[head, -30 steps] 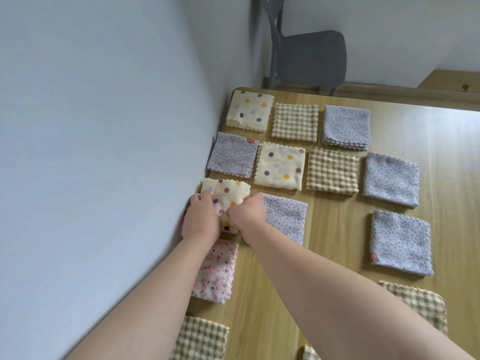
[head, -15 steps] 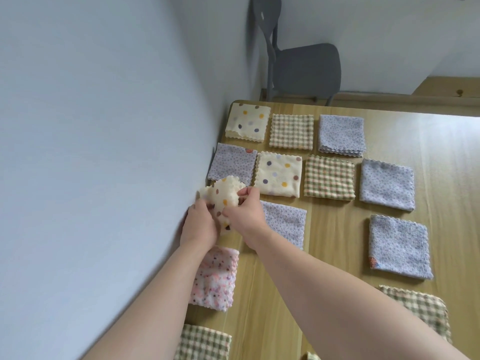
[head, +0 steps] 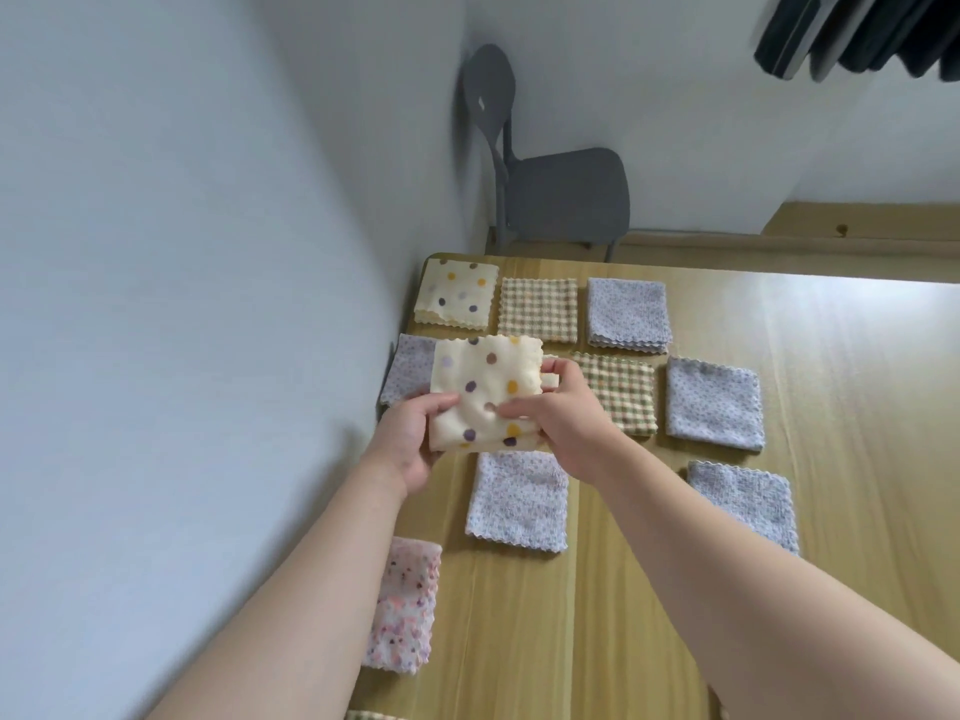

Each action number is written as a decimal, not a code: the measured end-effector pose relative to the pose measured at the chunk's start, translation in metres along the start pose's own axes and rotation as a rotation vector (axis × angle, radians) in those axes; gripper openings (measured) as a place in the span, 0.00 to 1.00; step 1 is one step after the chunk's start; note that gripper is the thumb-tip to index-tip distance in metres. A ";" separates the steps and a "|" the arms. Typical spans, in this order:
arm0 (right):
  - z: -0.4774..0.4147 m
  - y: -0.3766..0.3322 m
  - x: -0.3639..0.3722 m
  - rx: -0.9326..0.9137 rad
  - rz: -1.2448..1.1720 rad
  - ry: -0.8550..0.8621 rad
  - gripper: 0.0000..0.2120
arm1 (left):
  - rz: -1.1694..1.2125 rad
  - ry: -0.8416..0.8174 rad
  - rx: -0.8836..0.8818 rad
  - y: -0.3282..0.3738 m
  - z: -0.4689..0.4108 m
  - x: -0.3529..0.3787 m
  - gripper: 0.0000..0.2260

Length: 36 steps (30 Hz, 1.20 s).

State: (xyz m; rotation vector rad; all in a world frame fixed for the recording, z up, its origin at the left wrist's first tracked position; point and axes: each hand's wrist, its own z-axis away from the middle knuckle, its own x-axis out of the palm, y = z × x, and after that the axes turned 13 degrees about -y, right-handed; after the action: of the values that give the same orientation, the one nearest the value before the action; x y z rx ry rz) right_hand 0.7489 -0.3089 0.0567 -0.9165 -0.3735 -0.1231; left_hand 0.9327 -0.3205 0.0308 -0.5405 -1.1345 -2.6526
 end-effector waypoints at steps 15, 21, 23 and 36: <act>-0.039 0.000 -0.057 0.032 0.323 0.254 0.22 | -0.562 0.022 -0.016 0.020 -0.063 0.035 0.14; -0.054 0.008 -0.059 0.050 0.429 0.294 0.20 | -0.767 0.079 0.014 0.013 -0.079 0.030 0.21; -0.059 0.013 -0.061 0.059 0.470 0.287 0.21 | -0.864 0.116 0.027 0.007 -0.084 0.026 0.19; -0.074 0.025 -0.052 0.121 0.687 0.311 0.22 | -1.346 0.214 0.085 -0.012 -0.094 0.021 0.14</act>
State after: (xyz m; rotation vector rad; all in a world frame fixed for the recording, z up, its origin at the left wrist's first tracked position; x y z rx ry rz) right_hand 0.7264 -0.3557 -0.0221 -0.8462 0.2305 0.3816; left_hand 0.8861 -0.3818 -0.0280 0.8500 -1.9601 -3.4278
